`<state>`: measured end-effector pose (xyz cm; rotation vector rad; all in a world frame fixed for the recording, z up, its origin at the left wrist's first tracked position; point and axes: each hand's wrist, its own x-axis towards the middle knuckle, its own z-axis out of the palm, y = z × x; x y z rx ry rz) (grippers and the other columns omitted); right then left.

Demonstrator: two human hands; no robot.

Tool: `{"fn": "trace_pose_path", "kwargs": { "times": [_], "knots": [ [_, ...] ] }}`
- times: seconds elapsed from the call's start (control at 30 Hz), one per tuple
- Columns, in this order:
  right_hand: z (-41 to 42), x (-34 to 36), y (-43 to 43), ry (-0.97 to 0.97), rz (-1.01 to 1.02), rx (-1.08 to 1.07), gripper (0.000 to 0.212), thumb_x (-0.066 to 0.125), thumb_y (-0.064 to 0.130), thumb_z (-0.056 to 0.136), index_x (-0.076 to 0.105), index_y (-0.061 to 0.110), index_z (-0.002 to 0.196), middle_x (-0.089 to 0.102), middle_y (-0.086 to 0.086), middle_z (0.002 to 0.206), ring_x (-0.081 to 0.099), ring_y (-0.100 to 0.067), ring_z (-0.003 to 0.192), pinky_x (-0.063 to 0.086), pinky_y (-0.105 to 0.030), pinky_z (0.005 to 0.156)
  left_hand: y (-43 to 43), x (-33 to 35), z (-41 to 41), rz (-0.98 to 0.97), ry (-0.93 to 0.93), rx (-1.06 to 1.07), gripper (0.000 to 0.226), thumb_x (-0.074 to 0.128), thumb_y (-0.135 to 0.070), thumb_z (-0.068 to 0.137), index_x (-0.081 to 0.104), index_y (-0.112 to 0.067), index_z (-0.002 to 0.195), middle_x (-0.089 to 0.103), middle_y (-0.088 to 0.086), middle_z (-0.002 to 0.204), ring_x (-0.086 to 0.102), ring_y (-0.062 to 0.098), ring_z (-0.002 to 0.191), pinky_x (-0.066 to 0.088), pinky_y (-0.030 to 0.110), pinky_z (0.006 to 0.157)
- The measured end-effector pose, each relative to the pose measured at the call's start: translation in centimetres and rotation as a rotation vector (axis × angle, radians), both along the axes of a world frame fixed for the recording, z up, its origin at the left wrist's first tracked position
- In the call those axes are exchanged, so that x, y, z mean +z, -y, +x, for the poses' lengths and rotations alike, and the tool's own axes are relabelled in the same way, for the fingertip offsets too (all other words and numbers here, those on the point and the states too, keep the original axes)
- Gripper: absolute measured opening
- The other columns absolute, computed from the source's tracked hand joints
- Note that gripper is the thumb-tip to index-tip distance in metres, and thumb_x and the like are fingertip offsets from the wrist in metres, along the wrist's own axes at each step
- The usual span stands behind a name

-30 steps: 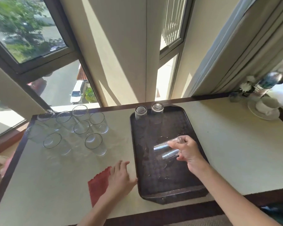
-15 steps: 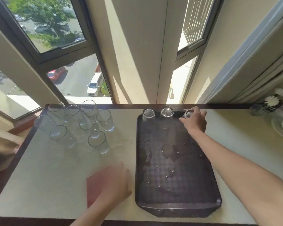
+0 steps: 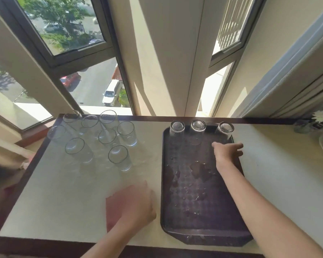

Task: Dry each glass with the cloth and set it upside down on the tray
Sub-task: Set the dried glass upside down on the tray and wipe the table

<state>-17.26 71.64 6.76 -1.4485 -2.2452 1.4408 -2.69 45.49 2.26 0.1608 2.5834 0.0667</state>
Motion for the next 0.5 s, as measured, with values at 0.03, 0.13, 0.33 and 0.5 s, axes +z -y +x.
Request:
{"fn": "trace_pose_path", "kwargs": {
  "times": [0.03, 0.13, 0.33, 0.5],
  "knots": [
    [1.4, -0.1, 1.1, -0.029, -0.045, -0.033, 0.07, 0.072, 0.017, 0.081, 0.03, 0.007, 0.137, 0.036, -0.018, 0.141, 0.045, -0.035, 0.122, 0.033, -0.036, 0.084, 0.1, 0.0, 0.0, 0.006, -0.005, 0.0, 0.059, 0.045, -0.038, 0.092, 0.031, -0.027, 0.148, 0.002, 0.001, 0.168, 0.012, 0.023, 0.152, 0.02, 0.046, 0.119],
    [5.9, -1.7, 4.8, -0.135, -0.232, -0.021, 0.057, 0.071, 0.014, 0.079, 0.044, 0.004, 0.128, 0.05, -0.015, 0.128, 0.053, -0.029, 0.106, 0.037, -0.034, 0.082, 0.4, 0.0, 0.1, 0.045, 0.004, -0.005, 0.065, 0.05, -0.038, 0.089, 0.03, -0.026, 0.15, 0.002, 0.002, 0.168, 0.011, 0.025, 0.153, 0.021, 0.048, 0.12],
    [12.7, -2.6, 13.0, -0.078, -0.352, 0.319, 0.01, 0.06, 0.006, 0.084, 0.063, 0.015, 0.081, 0.068, -0.013, 0.086, 0.061, -0.024, 0.077, 0.047, -0.033, 0.067, 3.9, 0.5, -0.2, 0.428, -0.033, 0.145, 0.049, 0.064, -0.049, 0.088, 0.058, -0.027, 0.131, 0.027, -0.012, 0.162, 0.045, 0.011, 0.133, 0.04, 0.034, 0.113],
    [14.7, -1.7, 18.1, -0.035, -0.116, 0.693, 0.003, 0.062, 0.011, 0.086, 0.065, 0.011, 0.087, 0.066, -0.006, 0.084, 0.063, -0.019, 0.076, 0.048, -0.025, 0.061, 9.5, 0.1, 2.0, 0.75, -0.452, 0.362, 0.015, 0.072, -0.021, 0.084, 0.072, -0.022, 0.099, 0.057, -0.012, 0.13, 0.062, 0.009, 0.111, 0.049, 0.016, 0.091]
  ]
}}
